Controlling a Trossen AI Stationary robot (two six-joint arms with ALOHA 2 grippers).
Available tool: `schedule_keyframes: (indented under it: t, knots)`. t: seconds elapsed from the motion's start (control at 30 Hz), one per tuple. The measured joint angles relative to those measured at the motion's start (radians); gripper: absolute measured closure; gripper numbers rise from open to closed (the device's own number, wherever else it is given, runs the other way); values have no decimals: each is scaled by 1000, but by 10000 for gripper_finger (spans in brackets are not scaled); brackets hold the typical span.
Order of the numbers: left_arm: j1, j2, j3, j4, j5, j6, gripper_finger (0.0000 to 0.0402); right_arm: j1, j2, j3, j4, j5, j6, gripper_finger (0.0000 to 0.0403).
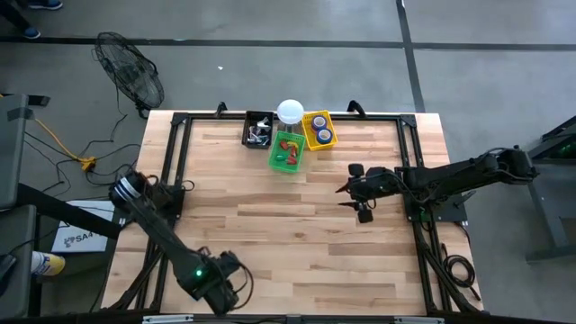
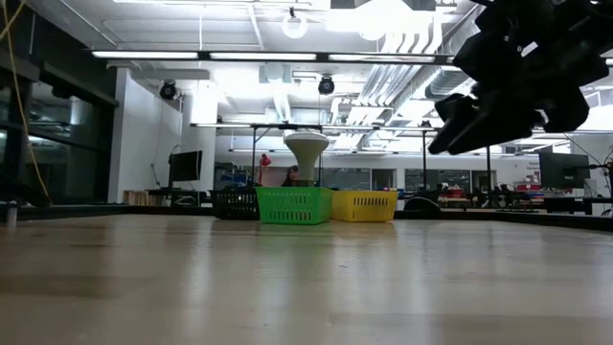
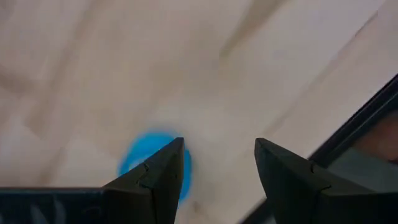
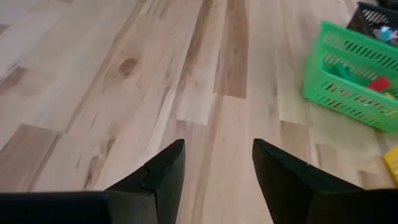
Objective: Pick and place Stapler, Stapler remover, tape
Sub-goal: Put the light blue tape into the yellow bin
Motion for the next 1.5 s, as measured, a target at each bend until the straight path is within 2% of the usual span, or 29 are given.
schedule_keyframes:
  t: [0.17,0.27,0.8,0.97,1.2,1.5]
  knots:
    - [-32,54,0,20,142,-243,211,0,0,0,-24,-11,26,224]
    - [-41,69,0,38,159,-333,211,0,0,0,-30,-19,34,224]
    - [-39,78,0,-35,178,-343,211,0,0,0,-36,-50,61,224]
    - [-38,78,-37,-24,180,-337,211,0,0,0,-36,-50,61,224]
    - [-39,78,-88,26,216,-327,211,0,0,0,-37,-49,71,224]
    - [-39,78,-149,122,215,-325,211,0,0,0,-37,-49,83,224]
